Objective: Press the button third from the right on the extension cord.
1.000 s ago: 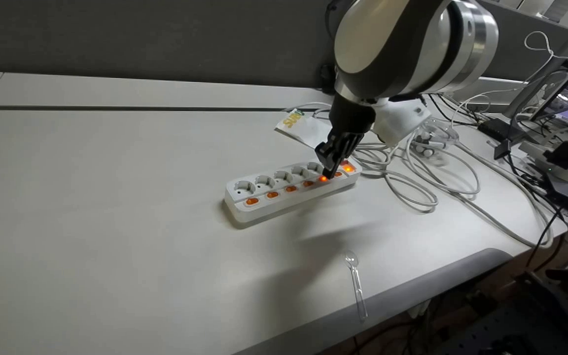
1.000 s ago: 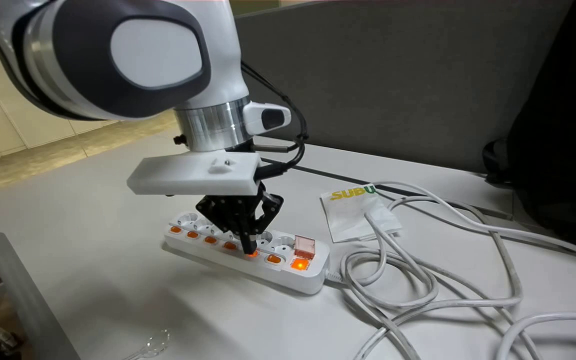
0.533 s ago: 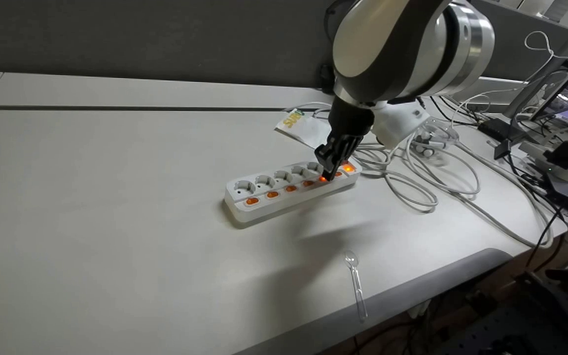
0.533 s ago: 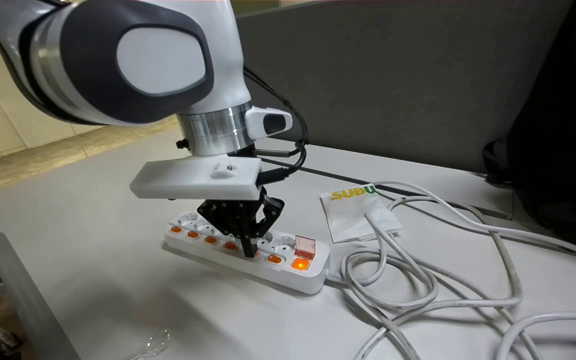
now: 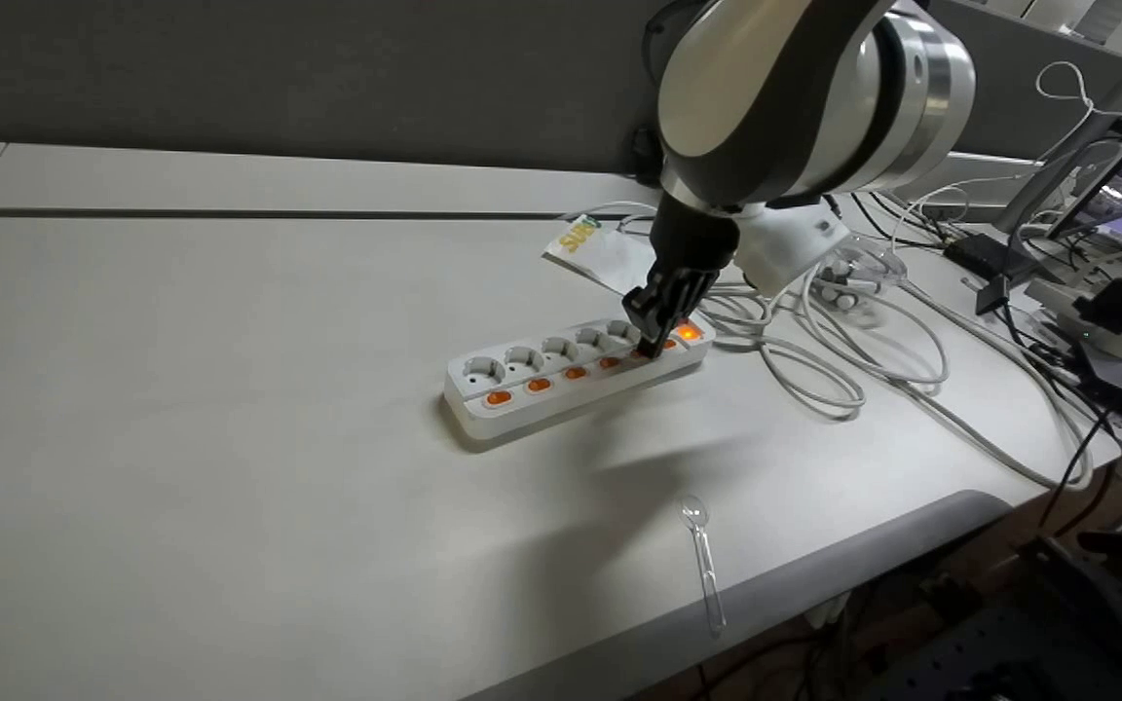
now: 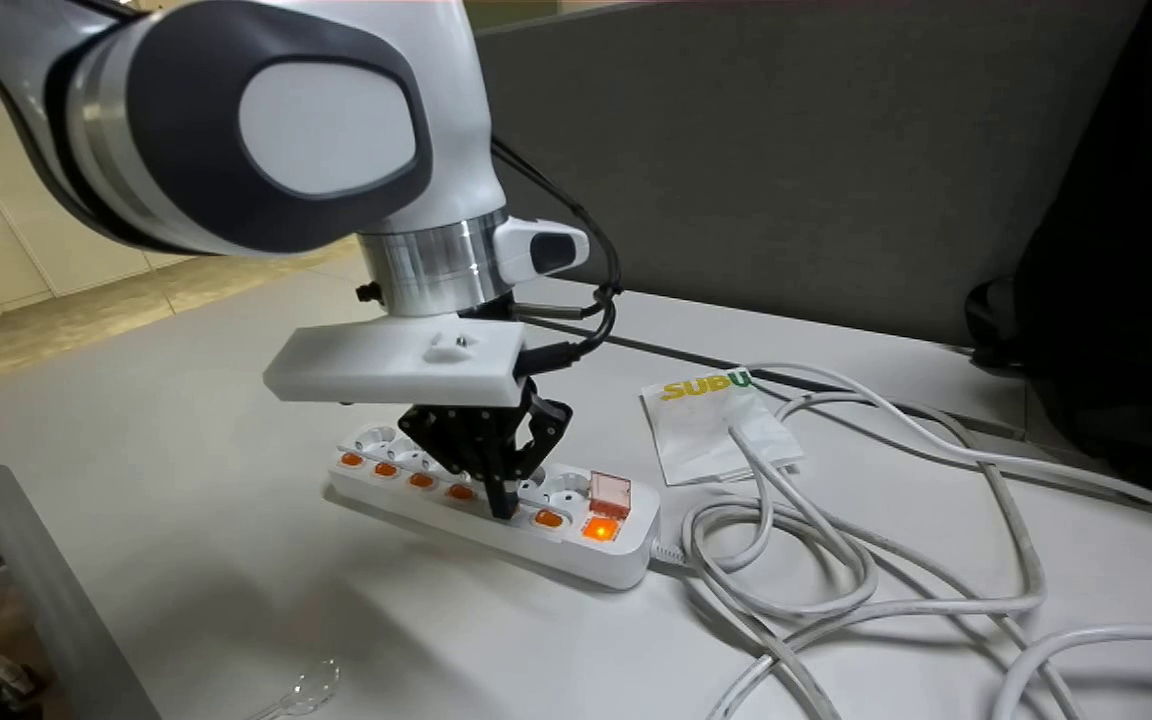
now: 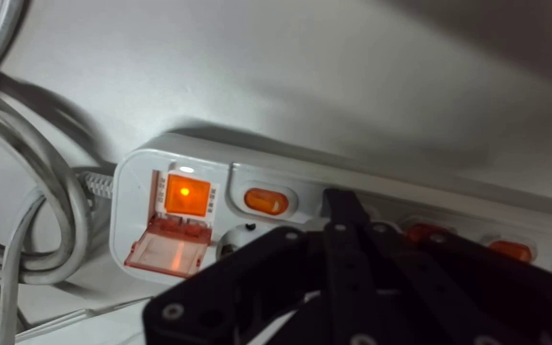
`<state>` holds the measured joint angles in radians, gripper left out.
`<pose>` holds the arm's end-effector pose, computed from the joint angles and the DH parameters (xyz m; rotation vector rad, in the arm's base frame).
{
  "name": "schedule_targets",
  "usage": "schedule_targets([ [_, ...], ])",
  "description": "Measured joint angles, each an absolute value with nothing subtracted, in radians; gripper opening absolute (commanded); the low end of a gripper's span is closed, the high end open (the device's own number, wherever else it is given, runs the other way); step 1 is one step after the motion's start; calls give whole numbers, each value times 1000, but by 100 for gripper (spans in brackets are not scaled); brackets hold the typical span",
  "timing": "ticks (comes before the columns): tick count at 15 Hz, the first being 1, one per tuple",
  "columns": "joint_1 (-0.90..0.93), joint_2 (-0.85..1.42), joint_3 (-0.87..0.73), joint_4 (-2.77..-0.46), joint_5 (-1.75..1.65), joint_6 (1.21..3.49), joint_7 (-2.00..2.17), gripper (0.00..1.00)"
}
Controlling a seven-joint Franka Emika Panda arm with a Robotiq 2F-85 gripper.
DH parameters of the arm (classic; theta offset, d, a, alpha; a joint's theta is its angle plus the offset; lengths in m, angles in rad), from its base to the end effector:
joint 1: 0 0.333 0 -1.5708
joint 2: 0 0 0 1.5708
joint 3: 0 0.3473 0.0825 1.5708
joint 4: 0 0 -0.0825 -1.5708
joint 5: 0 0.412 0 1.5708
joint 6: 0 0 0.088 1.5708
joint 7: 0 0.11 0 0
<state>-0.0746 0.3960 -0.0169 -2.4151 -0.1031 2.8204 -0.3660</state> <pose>0.5089 -0.0422 0.1494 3.0472 0.5758 -0.0002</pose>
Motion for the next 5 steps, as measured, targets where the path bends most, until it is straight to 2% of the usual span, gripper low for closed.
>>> schedule_targets([
  [5,-75,399,-21,-2412,-96,2817,-323,0],
])
